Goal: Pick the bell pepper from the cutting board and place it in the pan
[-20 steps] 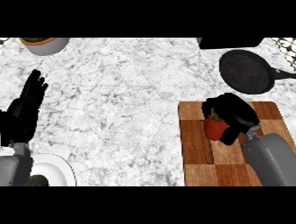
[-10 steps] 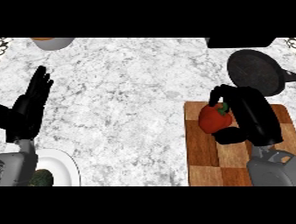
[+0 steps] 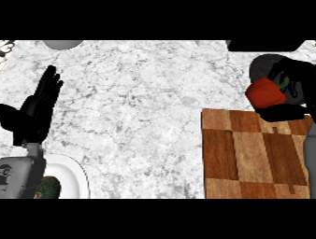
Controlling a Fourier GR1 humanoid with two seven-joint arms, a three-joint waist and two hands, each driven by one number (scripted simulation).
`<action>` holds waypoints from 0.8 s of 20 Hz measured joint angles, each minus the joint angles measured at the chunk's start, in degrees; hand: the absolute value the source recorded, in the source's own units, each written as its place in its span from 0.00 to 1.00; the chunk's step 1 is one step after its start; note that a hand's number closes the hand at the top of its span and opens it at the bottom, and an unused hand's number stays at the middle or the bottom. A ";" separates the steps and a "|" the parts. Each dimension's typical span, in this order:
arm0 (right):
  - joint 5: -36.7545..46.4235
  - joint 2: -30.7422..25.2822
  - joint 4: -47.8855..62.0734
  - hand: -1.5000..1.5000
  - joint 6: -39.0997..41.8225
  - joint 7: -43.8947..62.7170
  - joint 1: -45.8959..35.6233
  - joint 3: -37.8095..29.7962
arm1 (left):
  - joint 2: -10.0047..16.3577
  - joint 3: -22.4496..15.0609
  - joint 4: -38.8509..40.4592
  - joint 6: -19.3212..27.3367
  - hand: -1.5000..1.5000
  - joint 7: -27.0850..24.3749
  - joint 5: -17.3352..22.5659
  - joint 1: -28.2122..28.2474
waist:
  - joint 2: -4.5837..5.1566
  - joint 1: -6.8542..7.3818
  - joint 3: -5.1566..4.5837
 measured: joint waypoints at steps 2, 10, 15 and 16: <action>0.14 -2.92 6.03 1.00 -1.57 -2.40 -2.93 -2.54 | 0.23 0.05 -0.43 -0.24 0.50 1.49 0.17 -1.26 | 0.09 0.30 0.01; 3.81 -13.46 33.97 1.00 -13.59 -16.41 -11.40 -9.57 | -0.65 -0.83 -0.82 -0.99 0.50 0.31 -0.17 -0.53 | 0.76 2.14 0.10; 6.30 -17.48 49.76 1.00 -22.09 -23.22 -16.43 -11.97 | -0.92 -1.33 -0.48 -1.52 0.50 0.02 -0.31 -1.78 | 1.40 3.42 0.23; 6.51 -17.98 52.53 1.00 -23.38 -24.12 -17.35 -12.45 | -0.85 -1.32 -0.19 -1.77 0.50 0.10 -0.21 -2.07 | 1.53 3.65 0.24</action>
